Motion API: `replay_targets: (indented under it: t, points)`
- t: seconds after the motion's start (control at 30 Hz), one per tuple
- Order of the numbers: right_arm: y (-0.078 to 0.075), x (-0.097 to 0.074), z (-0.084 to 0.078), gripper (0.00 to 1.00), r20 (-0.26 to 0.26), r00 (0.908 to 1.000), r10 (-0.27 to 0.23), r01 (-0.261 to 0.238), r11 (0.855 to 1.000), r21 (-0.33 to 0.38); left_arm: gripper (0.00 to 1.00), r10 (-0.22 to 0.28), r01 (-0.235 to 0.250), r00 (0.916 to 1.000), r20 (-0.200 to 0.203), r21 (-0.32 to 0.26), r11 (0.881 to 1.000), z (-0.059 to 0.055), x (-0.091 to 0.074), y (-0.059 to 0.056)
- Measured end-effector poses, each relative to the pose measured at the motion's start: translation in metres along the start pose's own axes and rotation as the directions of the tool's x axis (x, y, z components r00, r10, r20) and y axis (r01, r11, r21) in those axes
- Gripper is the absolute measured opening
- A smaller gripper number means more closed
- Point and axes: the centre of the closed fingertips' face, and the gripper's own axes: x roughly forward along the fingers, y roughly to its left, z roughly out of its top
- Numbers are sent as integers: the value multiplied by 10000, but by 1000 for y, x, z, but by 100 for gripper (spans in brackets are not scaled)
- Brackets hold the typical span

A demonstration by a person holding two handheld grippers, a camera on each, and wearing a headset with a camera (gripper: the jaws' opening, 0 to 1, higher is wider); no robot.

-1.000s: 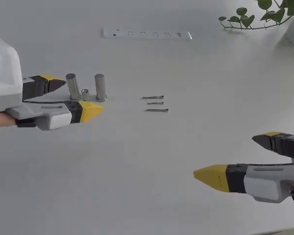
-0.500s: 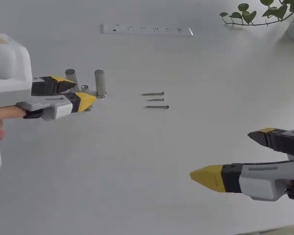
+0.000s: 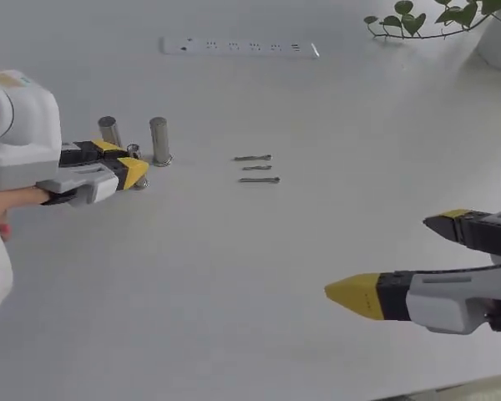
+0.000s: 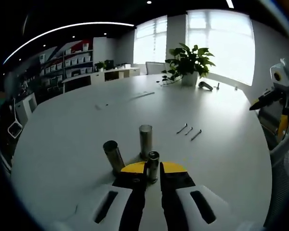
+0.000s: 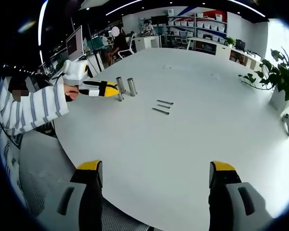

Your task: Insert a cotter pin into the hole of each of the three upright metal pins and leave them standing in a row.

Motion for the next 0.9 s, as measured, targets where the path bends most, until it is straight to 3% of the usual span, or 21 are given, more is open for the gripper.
replay_targets:
  t: [0.3,0.4,0.77,0.9]
  points:
    - [-1,0,0,90,28,10000,-34,34,10000,23,6,62,-60,9999,-81,222,9997,-2,3,3]
    - [0,0,0,90,12,10000,12,-12,10000,43,6,31,-32,10000,-63,-276,9996,-4,5,5]
    - [2,1,1,90,40,10000,66,-66,10000,37,5,339,-339,9994,46,102,9994,-3,5,8]
    - [2,1,2,90,69,9999,76,-76,10000,32,5,221,-214,9996,151,-436,9988,-2,2,7]
